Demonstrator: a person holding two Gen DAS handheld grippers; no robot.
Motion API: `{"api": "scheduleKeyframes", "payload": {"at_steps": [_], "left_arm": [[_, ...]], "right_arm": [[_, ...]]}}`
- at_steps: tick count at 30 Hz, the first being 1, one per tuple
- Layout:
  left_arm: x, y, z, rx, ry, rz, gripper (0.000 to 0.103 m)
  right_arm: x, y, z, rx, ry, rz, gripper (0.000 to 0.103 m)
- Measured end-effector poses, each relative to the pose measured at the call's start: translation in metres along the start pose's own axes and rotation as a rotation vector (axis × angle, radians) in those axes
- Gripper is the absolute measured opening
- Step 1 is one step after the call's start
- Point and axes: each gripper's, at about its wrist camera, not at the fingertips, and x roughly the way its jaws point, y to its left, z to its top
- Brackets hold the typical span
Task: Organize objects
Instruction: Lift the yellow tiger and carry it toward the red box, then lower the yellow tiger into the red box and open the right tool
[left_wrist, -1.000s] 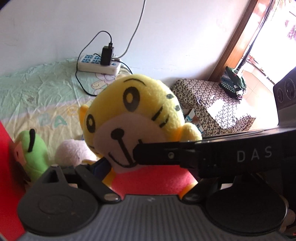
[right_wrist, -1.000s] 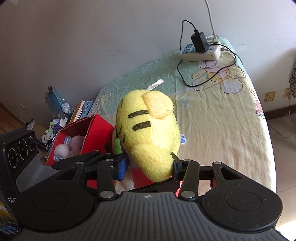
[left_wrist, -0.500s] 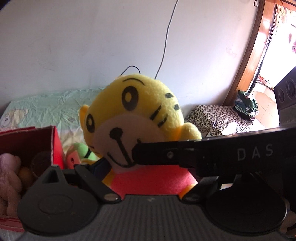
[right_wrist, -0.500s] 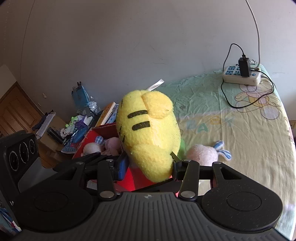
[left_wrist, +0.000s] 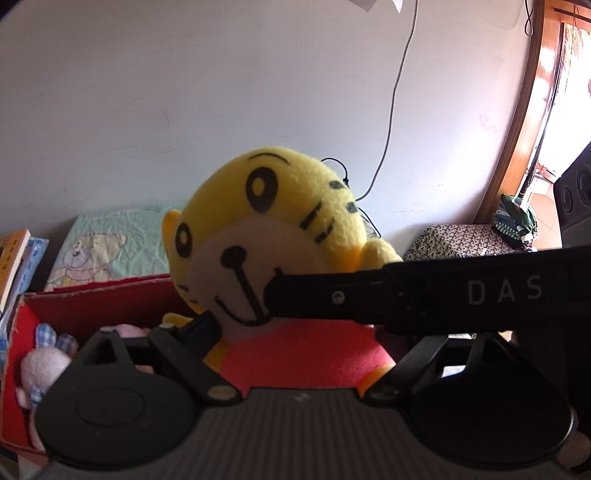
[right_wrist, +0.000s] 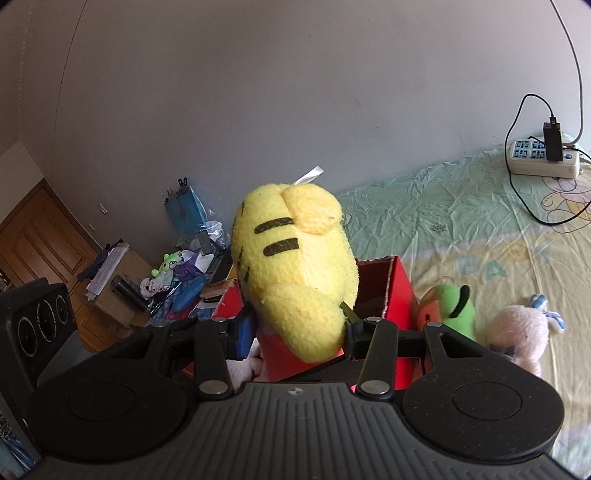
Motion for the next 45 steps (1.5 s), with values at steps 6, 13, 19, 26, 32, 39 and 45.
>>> {"api": "scheduleKeyframes", "payload": {"at_steps": [6, 13, 19, 26, 32, 39, 45], "left_arm": [[0.006, 0.038, -0.005, 0.036, 0.041, 0.021, 0.087], [0.029, 0.065, -0.013, 0.056, 0.112, -0.005, 0.087], [0.054, 0.082, -0.023, 0.008, 0.188, -0.052, 0.088], [0.066, 0.089, -0.029, -0.017, 0.216, -0.076, 0.09], [0.077, 0.095, -0.034, -0.046, 0.244, -0.073, 0.093], [0.088, 0.096, -0.035, -0.048, 0.275, -0.046, 0.096], [0.095, 0.094, -0.037, -0.047, 0.297, -0.016, 0.101]], "right_arm": [[0.032, 0.014, -0.015, 0.043, -0.027, -0.034, 0.048], [0.057, 0.009, -0.025, 0.124, -0.031, -0.11, 0.047], [0.076, 0.008, -0.033, 0.132, 0.001, -0.205, 0.047], [0.086, 0.001, -0.033, 0.156, 0.035, -0.25, 0.047], [0.092, -0.004, -0.036, 0.139, 0.052, -0.275, 0.052], [0.078, -0.007, -0.031, 0.106, -0.009, -0.298, 0.052], [0.078, -0.008, -0.03, 0.077, -0.014, -0.281, 0.036]]}}
